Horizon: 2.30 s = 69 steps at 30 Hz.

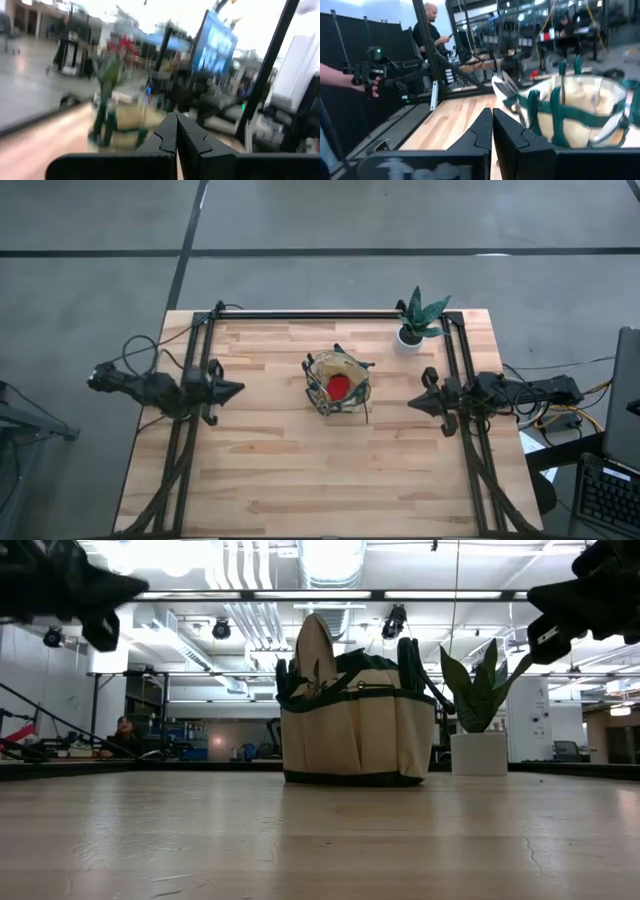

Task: Pick & Place Garden tools in Gardening bag
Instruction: Return to Home Position

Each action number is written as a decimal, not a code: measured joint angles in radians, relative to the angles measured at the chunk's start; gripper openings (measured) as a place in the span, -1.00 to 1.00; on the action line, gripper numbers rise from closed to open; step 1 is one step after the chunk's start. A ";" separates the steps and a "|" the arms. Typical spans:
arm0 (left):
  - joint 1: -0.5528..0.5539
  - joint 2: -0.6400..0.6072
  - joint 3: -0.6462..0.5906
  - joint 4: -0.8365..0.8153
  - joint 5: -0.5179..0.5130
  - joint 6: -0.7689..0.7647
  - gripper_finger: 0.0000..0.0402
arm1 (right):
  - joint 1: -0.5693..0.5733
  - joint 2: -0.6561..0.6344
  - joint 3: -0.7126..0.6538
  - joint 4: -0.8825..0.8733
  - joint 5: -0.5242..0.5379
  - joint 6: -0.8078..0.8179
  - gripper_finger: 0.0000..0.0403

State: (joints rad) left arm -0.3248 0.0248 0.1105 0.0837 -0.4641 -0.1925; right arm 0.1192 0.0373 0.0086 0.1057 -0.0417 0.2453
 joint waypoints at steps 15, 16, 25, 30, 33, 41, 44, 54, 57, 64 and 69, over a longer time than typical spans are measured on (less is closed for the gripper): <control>0.001 -0.019 -0.101 0.002 -0.050 0.041 -0.98 | -0.002 -0.028 0.000 -0.027 0.035 -0.039 -0.96; 0.001 -0.018 -0.101 -0.002 -0.050 0.036 -0.98 | -0.002 -0.026 0.000 -0.027 0.035 -0.040 -0.96; 0.001 -0.005 -0.102 -0.006 -0.050 0.030 -0.97 | -0.002 -0.022 0.000 -0.027 0.037 -0.040 -0.96; 0.001 -0.004 -0.102 -0.006 -0.050 0.029 -0.97 | -0.002 -0.022 0.000 -0.027 0.037 -0.039 -0.96; 0.001 -0.004 -0.103 -0.006 -0.050 0.029 -0.97 | -0.002 -0.022 0.000 -0.027 0.037 -0.039 -0.96; 0.001 -0.004 -0.103 -0.007 -0.050 0.029 -0.97 | -0.002 -0.022 0.000 -0.027 0.037 -0.039 -0.96; 0.001 -0.004 -0.103 -0.007 -0.050 0.028 -0.97 | -0.002 -0.022 0.000 -0.027 0.037 -0.039 -0.96; 0.001 -0.004 -0.104 -0.008 -0.050 0.029 -0.97 | -0.002 -0.022 0.000 -0.027 0.036 -0.039 -0.96; 0.001 -0.004 -0.104 -0.008 -0.050 0.029 -0.97 | -0.002 -0.022 0.000 -0.027 0.036 -0.039 -0.96; 0.001 -0.004 -0.104 -0.009 -0.050 0.029 -0.97 | -0.002 -0.022 0.000 -0.027 0.036 -0.039 -0.96; 0.001 -0.004 -0.105 -0.009 -0.050 0.029 -0.97 | -0.002 -0.022 0.001 -0.027 0.036 -0.040 -0.96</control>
State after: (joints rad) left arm -0.3238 0.0204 0.0059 0.0750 -0.5144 -0.1638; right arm 0.1173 0.0154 0.0092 0.0788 -0.0059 0.2058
